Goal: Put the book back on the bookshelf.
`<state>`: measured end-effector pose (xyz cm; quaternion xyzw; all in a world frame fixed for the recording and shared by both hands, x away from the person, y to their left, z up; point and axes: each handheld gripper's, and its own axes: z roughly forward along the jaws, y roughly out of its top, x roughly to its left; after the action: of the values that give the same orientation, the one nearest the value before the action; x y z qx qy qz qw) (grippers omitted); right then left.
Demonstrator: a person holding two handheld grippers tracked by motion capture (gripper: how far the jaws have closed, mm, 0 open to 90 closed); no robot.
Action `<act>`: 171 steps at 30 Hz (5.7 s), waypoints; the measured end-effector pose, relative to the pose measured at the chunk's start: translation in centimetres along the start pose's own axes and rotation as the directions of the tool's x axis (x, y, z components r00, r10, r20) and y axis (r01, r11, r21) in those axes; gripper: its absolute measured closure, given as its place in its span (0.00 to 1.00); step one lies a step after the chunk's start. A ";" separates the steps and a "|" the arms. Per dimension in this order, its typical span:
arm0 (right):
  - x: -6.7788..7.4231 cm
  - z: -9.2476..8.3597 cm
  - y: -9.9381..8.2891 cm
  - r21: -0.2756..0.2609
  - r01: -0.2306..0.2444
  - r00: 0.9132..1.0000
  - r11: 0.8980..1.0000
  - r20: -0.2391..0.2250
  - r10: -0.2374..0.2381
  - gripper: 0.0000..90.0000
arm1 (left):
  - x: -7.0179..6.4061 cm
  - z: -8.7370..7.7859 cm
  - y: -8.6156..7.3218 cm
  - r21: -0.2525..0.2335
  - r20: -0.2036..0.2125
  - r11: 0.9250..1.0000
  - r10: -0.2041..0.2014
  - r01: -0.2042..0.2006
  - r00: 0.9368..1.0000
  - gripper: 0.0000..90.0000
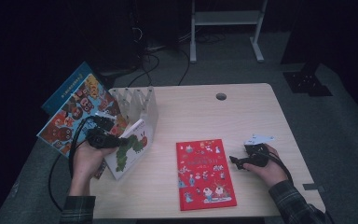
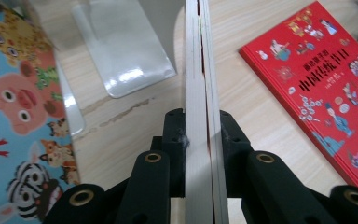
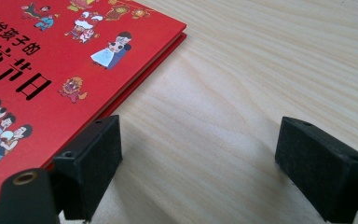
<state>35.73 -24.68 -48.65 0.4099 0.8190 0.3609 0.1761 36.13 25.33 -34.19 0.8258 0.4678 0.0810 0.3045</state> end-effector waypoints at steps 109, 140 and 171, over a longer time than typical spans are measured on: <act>0.1 -0.1 -0.1 -0.001 -0.004 1.000 1.000 0.003 0.004 0.15 | 0.4 7.2 2.2 -0.016 -0.110 0.998 -0.062 0.061 0.992 0.78; 0.1 -0.1 -0.1 0.000 -0.005 1.000 1.000 0.003 0.005 0.15 | -2.5 10.9 2.9 0.001 0.047 0.999 -0.040 0.040 0.998 0.54; 0.1 -0.1 -0.1 0.000 -0.004 1.000 1.000 0.004 0.004 0.15 | -2.8 8.9 -0.3 -0.003 0.114 0.997 0.080 -0.080 0.990 0.39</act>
<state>35.50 -24.71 -48.66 0.4122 0.8179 0.3604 0.1769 38.13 19.34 -41.06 0.8474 0.4161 0.0455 0.3266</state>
